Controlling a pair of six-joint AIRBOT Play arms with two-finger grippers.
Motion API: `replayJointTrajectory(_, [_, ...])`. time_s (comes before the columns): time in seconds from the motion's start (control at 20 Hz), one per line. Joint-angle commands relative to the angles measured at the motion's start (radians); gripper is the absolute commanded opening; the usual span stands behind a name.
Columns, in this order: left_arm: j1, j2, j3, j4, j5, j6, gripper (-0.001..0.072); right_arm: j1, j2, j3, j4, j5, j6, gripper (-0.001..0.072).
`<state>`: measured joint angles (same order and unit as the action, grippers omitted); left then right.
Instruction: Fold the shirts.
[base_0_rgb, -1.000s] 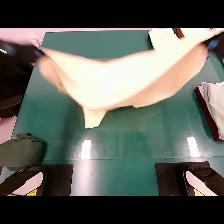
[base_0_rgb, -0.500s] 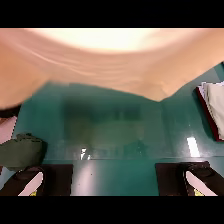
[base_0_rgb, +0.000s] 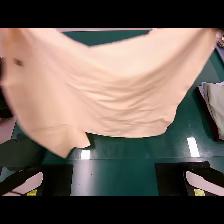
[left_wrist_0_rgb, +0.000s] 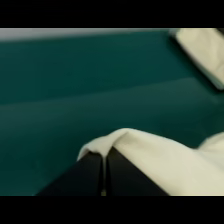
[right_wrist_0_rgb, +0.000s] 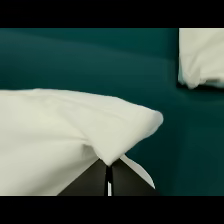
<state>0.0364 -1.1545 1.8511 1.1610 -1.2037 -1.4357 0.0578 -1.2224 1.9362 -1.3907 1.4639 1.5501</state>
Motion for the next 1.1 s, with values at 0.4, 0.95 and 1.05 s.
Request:
replayJointTrajectory(0.4, [0.050, -0.378, -0.138, -0.064, -0.164, 0.031, 0.0617, -0.077, -0.376, -0.092, 0.137, 0.050, -0.071, 0.0275])
replayJointTrajectory(0.95, [0.296, -0.100, -0.961, -0.076, 0.019, 0.076, 0.0618, -0.242, -0.007, -0.661, 0.414, 0.006, -0.207, 0.0275])
replayJointTrajectory(1.05, [0.296, -0.100, -1.022, -0.138, 0.087, 0.086, 0.0618, -0.242, 0.026, -0.717, 0.431, -0.014, -0.208, 0.0275])
